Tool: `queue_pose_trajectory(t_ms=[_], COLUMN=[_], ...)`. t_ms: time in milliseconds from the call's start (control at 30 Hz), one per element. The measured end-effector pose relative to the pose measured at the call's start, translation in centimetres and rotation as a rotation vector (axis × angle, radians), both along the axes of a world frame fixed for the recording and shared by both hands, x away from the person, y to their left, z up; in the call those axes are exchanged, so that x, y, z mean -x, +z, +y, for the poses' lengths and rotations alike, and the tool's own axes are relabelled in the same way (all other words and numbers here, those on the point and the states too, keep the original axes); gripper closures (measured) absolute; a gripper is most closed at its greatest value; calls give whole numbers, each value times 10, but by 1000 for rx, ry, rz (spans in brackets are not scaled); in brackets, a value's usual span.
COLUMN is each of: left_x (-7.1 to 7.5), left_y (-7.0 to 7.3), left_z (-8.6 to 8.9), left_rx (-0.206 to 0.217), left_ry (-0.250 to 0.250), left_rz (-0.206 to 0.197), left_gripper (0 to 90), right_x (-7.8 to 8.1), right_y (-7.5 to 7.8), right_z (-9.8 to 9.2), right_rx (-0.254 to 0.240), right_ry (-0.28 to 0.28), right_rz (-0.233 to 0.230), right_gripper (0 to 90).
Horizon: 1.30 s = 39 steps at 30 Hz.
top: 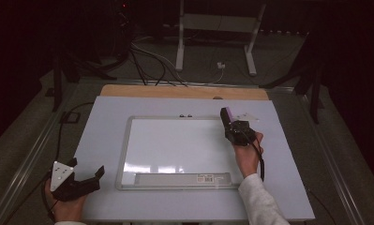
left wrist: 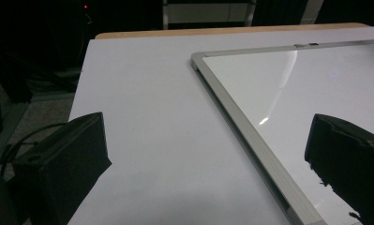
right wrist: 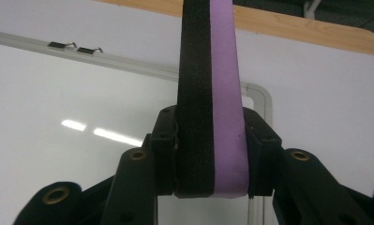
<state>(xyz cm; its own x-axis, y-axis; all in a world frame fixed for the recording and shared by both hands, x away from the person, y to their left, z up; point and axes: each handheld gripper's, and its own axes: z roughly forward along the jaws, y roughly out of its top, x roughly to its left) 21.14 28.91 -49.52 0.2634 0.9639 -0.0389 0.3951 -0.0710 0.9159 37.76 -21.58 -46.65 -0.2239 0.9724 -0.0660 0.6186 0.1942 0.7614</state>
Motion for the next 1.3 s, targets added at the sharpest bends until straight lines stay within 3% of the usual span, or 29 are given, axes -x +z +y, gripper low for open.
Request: queue_pose_trajectory(t_ms=[633,933,1167,1300], left_x=[0,0,0,0], left_y=[0,0,0,0], left_z=[-1,-1,-1,-1], left_rx=[1,2,2,3], left_ry=[1,0,-1,-1], left_rz=[0,-1,0,-1], left_gripper=[6,6,6,6], right_x=[-4,-3,1,11], right_y=[-23,-28,-24,-17], right_z=[-17,-17,-18,-20], right_rx=[-9,-53,-90,-87], right_ry=[-119,-129,-92,-37], right_rz=[74,101,111,61], right_gripper=[633,616,392,252])
